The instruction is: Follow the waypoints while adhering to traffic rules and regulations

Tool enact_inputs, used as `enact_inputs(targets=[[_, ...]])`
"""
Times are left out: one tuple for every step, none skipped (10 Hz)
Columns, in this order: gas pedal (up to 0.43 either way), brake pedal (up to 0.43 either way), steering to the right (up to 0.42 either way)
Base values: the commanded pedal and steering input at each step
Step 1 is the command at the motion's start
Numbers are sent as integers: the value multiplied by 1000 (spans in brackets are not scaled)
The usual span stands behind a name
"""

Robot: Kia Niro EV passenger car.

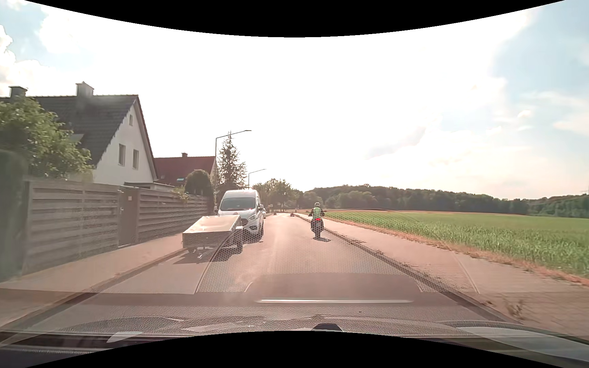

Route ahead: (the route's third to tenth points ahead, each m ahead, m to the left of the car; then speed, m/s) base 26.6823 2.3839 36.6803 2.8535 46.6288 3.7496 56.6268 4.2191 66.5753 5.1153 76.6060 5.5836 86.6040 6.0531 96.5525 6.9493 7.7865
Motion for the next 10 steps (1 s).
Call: enact_inputs(targets=[[157, 0, 42], [157, 0, 32], [150, 0, 23], [150, 0, 10], [150, 0, 7], [150, 0, 5], [150, 0, -1], [150, 0, -5], [150, 0, -9], [157, 0, -10]])
